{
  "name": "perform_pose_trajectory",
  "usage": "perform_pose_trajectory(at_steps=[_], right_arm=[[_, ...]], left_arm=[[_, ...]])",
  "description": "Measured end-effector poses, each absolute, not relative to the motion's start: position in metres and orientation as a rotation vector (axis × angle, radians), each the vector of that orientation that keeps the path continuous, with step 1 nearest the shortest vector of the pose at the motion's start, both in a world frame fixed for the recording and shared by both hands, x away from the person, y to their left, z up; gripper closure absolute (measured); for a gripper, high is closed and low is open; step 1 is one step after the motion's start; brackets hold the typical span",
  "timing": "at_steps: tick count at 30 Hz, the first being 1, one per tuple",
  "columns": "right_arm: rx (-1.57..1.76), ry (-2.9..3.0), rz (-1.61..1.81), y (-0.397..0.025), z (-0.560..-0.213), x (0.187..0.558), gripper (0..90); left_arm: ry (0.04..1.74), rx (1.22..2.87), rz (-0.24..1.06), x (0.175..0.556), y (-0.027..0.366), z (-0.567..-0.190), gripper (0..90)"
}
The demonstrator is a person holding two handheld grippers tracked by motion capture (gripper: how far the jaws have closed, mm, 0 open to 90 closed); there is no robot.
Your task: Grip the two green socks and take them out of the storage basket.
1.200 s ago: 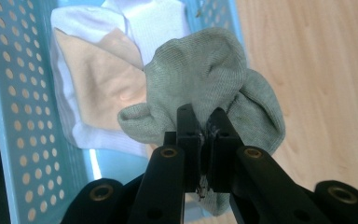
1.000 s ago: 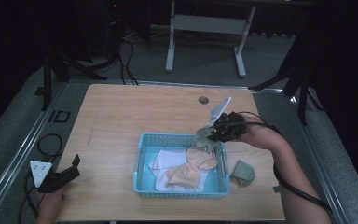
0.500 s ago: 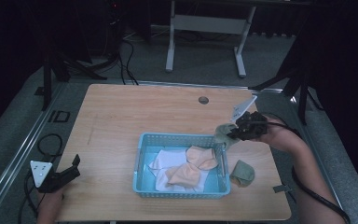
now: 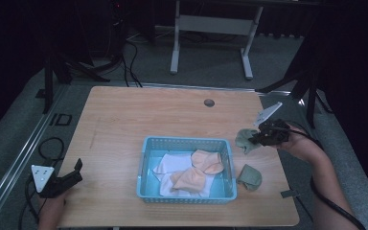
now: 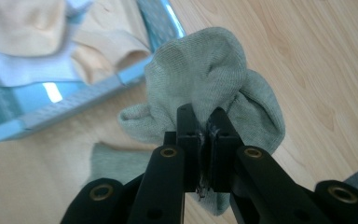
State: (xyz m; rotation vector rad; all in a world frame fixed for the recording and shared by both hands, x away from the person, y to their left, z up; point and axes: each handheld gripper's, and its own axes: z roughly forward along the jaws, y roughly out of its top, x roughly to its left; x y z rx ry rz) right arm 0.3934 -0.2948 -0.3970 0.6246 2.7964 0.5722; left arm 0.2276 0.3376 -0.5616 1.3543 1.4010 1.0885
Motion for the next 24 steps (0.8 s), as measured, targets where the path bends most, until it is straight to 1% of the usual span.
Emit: perform_pose_trajectory(at_steps=[13,18,24], right_arm=[[0.751,2.795,0.574,-0.306,-0.446,0.412,85.8],[0.793,2.817,0.579,-0.302,-0.474,0.419,85.8],[0.819,2.837,0.618,-0.296,-0.495,0.419,85.7]], left_arm=[[1.400,1.355,1.089,0.227,0.338,-0.562,0.4],[1.398,1.355,1.087,0.227,0.338,-0.562,0.4],[1.396,1.356,1.088,0.227,0.338,-0.562,0.4]])
